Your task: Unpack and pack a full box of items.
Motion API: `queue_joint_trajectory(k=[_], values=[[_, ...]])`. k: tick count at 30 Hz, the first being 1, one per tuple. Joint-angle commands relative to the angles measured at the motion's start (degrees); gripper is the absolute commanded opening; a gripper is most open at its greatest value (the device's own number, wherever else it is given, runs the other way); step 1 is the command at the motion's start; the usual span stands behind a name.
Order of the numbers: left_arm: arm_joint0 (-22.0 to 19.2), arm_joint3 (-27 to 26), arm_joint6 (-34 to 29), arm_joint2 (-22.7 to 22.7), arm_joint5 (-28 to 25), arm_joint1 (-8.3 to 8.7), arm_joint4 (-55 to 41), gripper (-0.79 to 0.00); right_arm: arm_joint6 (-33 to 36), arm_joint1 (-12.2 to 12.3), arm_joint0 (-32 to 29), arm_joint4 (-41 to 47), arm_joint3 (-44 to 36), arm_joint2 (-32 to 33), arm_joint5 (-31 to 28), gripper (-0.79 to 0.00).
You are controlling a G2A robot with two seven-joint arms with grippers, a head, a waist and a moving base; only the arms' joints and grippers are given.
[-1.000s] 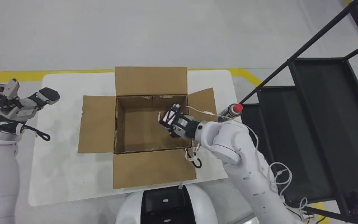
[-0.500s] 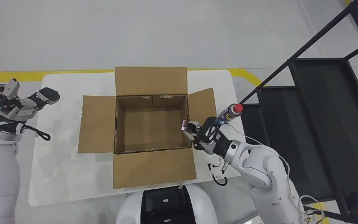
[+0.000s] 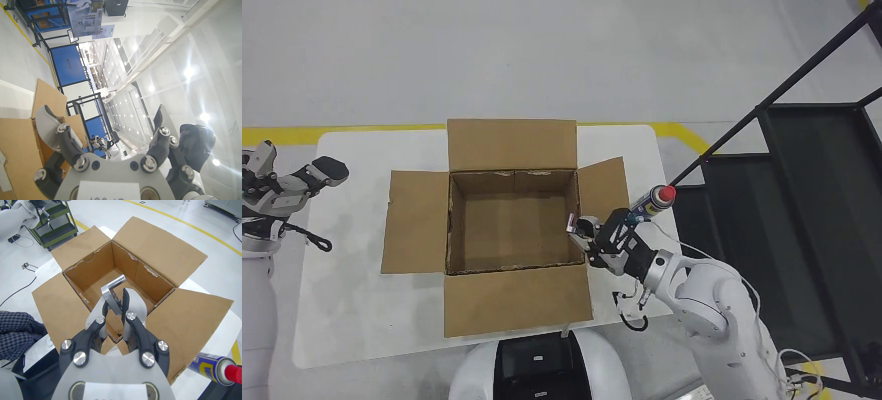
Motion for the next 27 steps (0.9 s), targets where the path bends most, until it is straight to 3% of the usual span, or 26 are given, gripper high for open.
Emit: queue_joint_trajectory(k=[1,10,14,19,27], values=[[0.0,0.0,0.0,0.0,0.0,0.0,0.0,0.0,0.9,0.6,-1.7,2.6,-0.7,2.3,-4.9,-0.785],[0.0,0.0,0.0,0.0,0.0,0.0,0.0,0.0,-2.3,2.8,-15.7,16.7,-1.5,23.5,-17.5,-0.785],[0.0,0.0,0.0,0.0,0.0,0.0,0.0,0.0,-3.0,3.3,-20.4,18.3,0.7,29.6,-20.2,-0.785],[0.0,0.0,0.0,0.0,0.0,0.0,0.0,0.0,1.1,3.8,-20.7,11.5,3.7,27.9,-17.8,-0.785],[0.0,0.0,0.0,0.0,0.0,0.0,0.0,0.0,2.5,3.8,-13.9,-1.6,12.5,18.1,-7.3,-0.785]])
